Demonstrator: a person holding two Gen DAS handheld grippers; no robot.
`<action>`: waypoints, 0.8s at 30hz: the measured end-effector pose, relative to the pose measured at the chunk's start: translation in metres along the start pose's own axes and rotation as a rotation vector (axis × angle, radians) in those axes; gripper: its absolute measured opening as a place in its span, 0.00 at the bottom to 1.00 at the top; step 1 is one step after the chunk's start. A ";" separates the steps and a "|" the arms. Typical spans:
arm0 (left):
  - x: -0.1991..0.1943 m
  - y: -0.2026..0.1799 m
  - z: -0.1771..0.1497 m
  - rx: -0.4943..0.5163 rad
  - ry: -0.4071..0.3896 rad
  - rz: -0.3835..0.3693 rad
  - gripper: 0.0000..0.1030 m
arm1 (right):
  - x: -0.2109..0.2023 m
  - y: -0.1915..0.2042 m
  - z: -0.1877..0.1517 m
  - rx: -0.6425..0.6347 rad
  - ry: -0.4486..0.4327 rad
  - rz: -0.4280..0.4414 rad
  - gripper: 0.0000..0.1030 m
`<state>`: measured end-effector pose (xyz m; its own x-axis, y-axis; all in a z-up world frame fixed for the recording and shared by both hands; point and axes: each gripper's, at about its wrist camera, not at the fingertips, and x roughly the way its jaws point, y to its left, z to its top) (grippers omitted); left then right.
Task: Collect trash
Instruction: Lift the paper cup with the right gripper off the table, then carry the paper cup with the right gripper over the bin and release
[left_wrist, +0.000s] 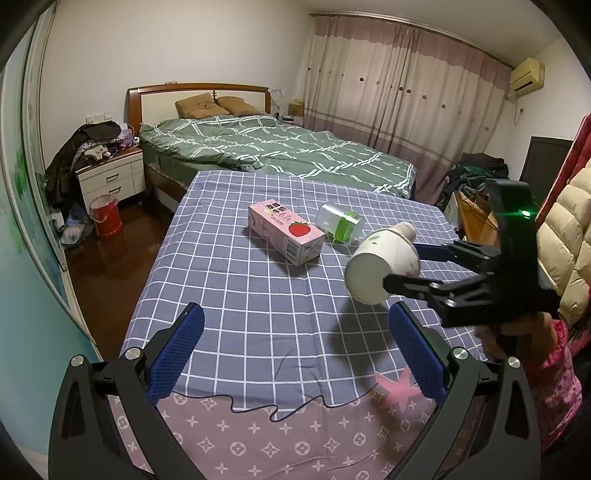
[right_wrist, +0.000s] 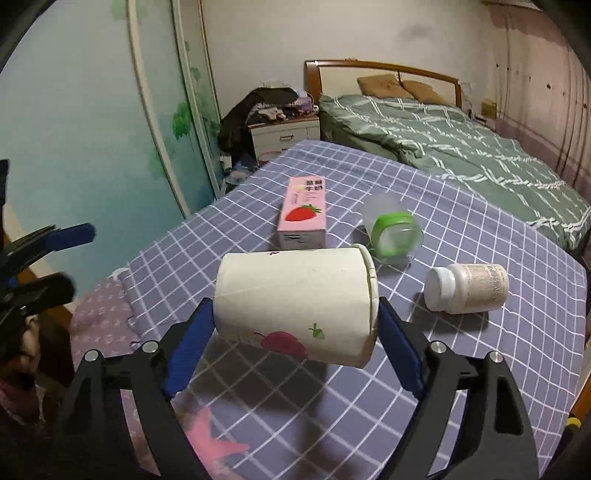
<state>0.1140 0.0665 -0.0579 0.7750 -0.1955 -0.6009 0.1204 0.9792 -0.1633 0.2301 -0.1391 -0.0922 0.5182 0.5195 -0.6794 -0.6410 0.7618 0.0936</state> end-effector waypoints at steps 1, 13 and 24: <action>0.000 0.000 0.000 0.001 -0.001 -0.001 0.95 | -0.006 0.001 -0.002 0.003 -0.010 -0.007 0.79; 0.018 -0.029 0.009 0.033 0.014 -0.086 0.95 | -0.112 -0.090 -0.077 0.243 -0.086 -0.318 0.79; 0.042 -0.098 0.018 0.119 0.051 -0.188 0.95 | -0.181 -0.212 -0.174 0.539 -0.039 -0.609 0.79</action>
<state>0.1461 -0.0371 -0.0530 0.7000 -0.3745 -0.6081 0.3340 0.9243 -0.1848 0.1741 -0.4615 -0.1157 0.7137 -0.0409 -0.6993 0.1157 0.9915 0.0601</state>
